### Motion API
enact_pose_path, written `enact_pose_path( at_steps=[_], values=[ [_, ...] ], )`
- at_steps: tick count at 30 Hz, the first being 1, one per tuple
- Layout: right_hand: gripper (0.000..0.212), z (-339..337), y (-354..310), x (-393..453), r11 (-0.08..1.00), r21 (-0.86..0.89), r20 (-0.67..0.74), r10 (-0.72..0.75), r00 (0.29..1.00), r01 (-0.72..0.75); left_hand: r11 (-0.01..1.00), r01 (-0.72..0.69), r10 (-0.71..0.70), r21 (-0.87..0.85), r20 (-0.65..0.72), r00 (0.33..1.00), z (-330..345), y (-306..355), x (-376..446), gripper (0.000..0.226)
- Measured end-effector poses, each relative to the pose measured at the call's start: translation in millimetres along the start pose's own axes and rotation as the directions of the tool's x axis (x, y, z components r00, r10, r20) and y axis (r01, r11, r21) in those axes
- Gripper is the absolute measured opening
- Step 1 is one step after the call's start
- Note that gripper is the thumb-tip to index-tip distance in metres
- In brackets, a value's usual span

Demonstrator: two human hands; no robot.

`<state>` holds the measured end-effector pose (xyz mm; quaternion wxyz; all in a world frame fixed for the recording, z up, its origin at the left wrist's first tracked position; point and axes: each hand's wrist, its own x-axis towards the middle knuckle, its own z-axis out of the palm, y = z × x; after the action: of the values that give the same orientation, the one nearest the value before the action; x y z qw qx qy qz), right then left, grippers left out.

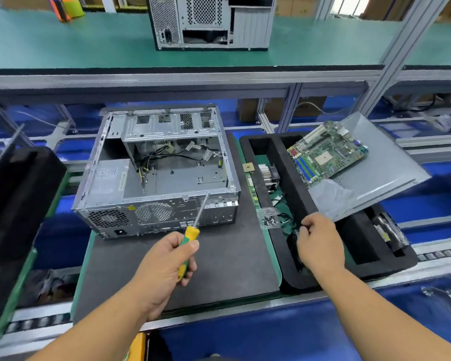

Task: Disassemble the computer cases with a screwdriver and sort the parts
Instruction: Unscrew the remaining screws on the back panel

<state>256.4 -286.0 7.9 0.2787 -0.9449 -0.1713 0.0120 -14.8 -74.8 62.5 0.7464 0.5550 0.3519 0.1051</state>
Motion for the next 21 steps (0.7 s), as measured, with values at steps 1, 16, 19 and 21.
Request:
enact_pose_path(
  at_steps=[1,16,19,21],
  values=[
    [0.016,-1,-16,1,0.996,0.073,-0.026,-0.045,0.999,0.046,1.0,-0.016,0.016,-0.016,-0.021,1.0,-3,4,-2,0.022],
    [0.048,61,-316,-44,0.512,0.286,0.368,-0.839,0.4,0.81,0.995,-0.094,0.049,-0.034,-0.652,0.756,-62,-20,-41,0.018],
    [0.063,89,-328,-45,0.466,0.203,0.493,-0.808,0.321,0.861,0.998,-0.053,0.019,-0.029,-0.679,0.734,-65,-23,-45,0.009],
    [0.062,103,-328,-46,0.441,0.167,0.507,-0.806,0.307,0.882,1.0,-0.025,0.006,-0.018,-0.681,0.732,-66,-23,-45,0.01]
  ],
)
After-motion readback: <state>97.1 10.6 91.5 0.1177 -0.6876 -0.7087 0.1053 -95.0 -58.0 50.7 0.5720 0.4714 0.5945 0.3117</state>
